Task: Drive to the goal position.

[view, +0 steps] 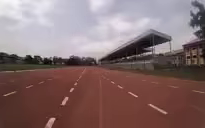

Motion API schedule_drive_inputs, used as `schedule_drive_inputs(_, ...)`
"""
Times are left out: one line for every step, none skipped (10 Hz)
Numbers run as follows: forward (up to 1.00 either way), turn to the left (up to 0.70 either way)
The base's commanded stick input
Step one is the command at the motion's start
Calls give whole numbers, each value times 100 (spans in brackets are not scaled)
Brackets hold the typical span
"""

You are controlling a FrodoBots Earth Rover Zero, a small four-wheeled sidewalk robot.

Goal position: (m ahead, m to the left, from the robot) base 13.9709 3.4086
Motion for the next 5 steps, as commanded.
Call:
schedule_drive_inputs(45,1)
schedule_drive_inputs(45,1)
schedule_drive_inputs(45,1)
schedule_drive_inputs(45,1)
schedule_drive_inputs(45,1)
